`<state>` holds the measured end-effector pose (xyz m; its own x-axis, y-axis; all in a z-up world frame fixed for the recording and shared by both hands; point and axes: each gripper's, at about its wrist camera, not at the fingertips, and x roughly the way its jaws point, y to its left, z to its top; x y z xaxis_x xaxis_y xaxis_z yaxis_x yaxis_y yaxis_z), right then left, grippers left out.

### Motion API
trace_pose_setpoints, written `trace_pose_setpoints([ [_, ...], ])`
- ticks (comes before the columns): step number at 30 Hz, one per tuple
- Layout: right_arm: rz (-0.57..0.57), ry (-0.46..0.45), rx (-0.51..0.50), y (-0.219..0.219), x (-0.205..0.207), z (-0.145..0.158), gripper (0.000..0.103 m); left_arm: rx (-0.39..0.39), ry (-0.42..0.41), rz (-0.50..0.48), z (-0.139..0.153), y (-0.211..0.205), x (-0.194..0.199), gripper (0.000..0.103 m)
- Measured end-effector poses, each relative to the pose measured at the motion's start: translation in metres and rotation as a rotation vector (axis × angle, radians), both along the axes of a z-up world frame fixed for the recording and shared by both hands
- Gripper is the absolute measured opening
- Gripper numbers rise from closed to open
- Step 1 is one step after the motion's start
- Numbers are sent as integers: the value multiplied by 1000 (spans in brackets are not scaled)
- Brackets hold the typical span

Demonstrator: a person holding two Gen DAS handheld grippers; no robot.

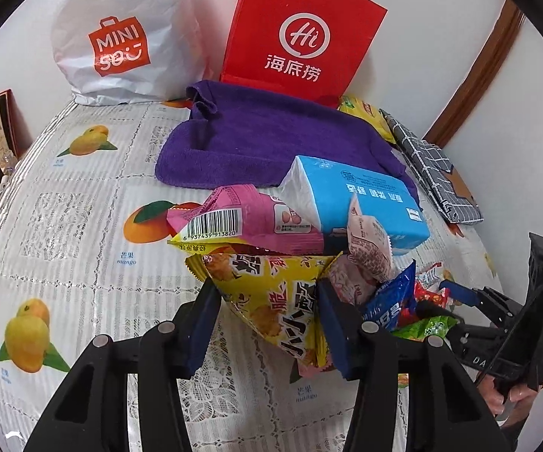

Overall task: Organize snacks
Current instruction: 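Carry the yellow bag with the left tool while the right tool carries the red packet over the purple towel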

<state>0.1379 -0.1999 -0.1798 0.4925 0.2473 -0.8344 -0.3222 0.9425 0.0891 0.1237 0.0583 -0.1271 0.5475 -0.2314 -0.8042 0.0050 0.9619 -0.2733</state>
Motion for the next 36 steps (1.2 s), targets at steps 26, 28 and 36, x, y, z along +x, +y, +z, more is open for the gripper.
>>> trace_pose_setpoints([
  [26,-71,-28,122,-33,-34,13,36,5,-55,-24,28,-12,-22,49],
  [28,-81,-51,129,-36,-39,22,36,8,-65,-35,34,-17,-23,49],
  [36,-102,-120,152,-36,-38,58,36,38,-103,-63,58,-34,-18,49],
])
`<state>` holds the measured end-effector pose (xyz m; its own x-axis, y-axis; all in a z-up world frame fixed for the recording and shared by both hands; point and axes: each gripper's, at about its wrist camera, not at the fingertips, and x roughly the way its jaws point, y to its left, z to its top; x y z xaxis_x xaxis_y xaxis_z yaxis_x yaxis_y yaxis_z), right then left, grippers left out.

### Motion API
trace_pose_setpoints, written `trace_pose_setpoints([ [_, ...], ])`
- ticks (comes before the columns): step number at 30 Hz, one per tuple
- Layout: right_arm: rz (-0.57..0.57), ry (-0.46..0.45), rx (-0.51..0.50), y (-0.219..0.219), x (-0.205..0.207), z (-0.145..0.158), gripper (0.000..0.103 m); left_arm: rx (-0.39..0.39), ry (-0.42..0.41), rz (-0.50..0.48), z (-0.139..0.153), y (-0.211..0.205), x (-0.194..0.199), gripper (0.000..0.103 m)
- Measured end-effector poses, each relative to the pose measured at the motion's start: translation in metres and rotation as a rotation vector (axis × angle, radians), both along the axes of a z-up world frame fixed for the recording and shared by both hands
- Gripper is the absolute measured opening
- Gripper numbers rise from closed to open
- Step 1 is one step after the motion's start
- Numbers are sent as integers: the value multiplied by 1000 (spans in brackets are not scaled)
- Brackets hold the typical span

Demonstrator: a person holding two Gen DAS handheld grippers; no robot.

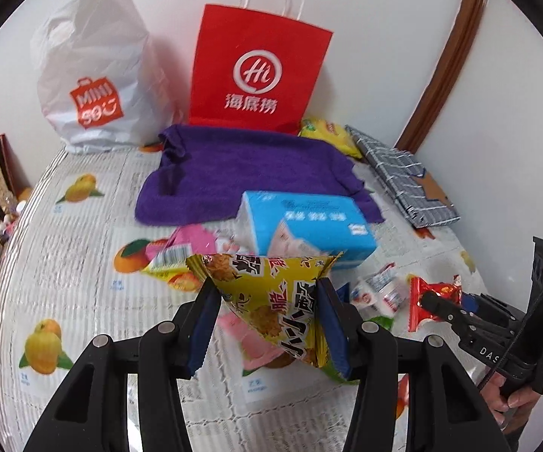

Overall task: Organize snacks
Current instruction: 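Carry the yellow bag with the left tool while the right tool carries the red packet over the purple towel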

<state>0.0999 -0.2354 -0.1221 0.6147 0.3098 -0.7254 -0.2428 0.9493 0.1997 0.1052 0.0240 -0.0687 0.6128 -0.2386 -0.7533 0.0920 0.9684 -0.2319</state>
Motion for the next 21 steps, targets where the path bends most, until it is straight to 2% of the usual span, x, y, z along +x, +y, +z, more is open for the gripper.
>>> trace_pose_setpoints([
  [6,18,-75,21,7,13,34,36,15,-38,-11,24,-4,15,49],
  [11,29,-111,26,14,39,60,36,38,-69,-10,44,-4,37,49],
  [21,9,-178,-2,31,116,90,36,63,-87,-18,60,-3,98,49],
])
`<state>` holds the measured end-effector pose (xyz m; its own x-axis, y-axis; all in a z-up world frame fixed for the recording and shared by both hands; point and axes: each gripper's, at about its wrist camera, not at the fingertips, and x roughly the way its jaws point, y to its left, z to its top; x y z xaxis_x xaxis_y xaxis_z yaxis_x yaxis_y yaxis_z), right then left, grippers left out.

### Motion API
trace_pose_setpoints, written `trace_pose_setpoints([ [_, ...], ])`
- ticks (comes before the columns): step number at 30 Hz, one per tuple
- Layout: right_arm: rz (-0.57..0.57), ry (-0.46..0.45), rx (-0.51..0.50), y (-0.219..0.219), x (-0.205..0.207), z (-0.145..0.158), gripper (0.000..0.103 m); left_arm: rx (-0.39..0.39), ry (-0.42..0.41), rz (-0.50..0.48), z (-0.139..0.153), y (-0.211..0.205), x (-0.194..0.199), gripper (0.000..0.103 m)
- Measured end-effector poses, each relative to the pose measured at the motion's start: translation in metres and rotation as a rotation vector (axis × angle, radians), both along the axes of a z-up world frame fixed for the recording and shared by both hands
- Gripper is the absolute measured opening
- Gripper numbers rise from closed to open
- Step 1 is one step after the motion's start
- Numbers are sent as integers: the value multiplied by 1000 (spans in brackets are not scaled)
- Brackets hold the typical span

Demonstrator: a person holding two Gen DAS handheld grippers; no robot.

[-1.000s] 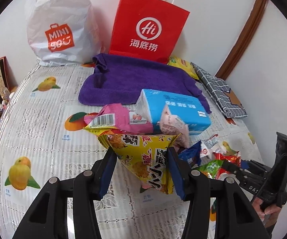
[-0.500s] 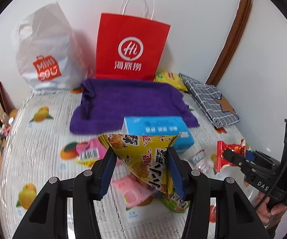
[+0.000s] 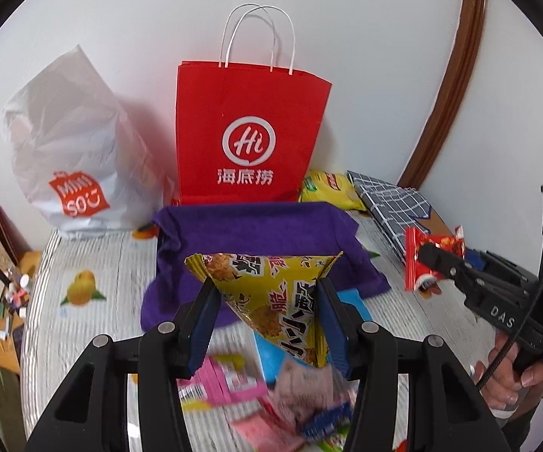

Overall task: Organize snacks
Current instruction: 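Carry the yellow bag with the left tool while the right tool carries the red packet over the purple towel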

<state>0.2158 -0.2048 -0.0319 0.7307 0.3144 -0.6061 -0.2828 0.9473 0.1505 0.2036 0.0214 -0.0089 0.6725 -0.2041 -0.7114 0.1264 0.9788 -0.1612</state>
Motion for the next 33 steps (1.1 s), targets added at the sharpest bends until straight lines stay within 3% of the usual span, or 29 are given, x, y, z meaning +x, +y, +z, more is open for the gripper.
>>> trace_pose_setpoints([
  [17,-8,1,-37,26,137,-5,36,34,41,10,-22,14,123,49],
  [27,-6,78,-51,26,178,-48,36,53,105,14,-63,23,169,49],
  [33,-12,105,-62,26,183,-62,36,41,126,18,-71,30,175,49],
])
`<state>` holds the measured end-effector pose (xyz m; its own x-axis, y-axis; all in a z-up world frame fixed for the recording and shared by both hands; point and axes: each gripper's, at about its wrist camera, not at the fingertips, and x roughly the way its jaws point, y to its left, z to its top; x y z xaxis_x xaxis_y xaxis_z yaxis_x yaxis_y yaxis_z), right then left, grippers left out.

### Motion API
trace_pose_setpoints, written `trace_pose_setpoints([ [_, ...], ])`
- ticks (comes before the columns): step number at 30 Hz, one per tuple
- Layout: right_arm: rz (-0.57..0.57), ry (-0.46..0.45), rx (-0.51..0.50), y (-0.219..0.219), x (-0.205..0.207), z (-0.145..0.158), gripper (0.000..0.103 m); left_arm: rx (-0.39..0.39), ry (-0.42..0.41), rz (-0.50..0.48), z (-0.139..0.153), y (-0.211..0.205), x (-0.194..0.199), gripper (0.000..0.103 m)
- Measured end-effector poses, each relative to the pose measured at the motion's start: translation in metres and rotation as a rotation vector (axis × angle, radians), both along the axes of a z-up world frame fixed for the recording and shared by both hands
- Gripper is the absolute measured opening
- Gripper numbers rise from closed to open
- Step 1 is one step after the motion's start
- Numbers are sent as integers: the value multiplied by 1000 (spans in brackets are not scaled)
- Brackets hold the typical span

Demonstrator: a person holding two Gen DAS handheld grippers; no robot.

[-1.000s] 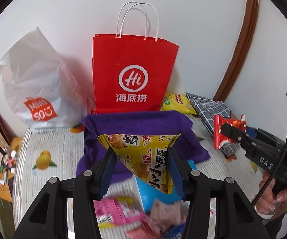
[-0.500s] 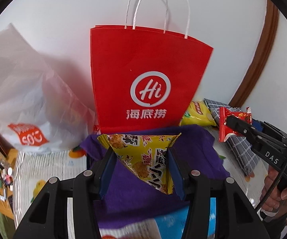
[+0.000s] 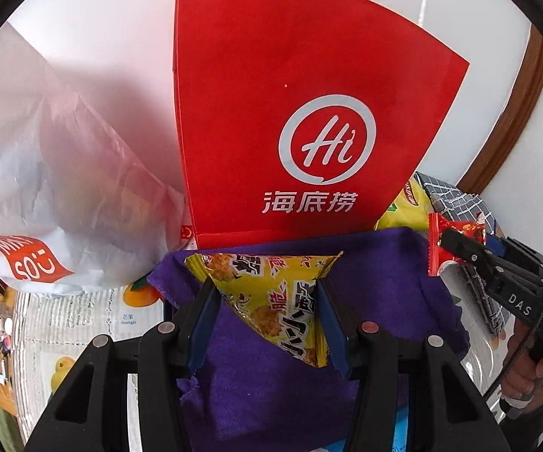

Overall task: Organize snacks
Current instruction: 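Carry the yellow bag with the left tool while the right tool carries the red packet over the purple towel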

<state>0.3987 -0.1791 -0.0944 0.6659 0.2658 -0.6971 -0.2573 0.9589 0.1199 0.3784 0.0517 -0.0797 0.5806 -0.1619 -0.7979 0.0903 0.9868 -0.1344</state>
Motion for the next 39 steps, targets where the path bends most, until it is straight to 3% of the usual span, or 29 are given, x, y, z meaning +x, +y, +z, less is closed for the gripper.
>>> trace_pose_setpoints([
  [39,90,127,-77,24,12,-41,36,48,88,14,-29,0,12,49],
])
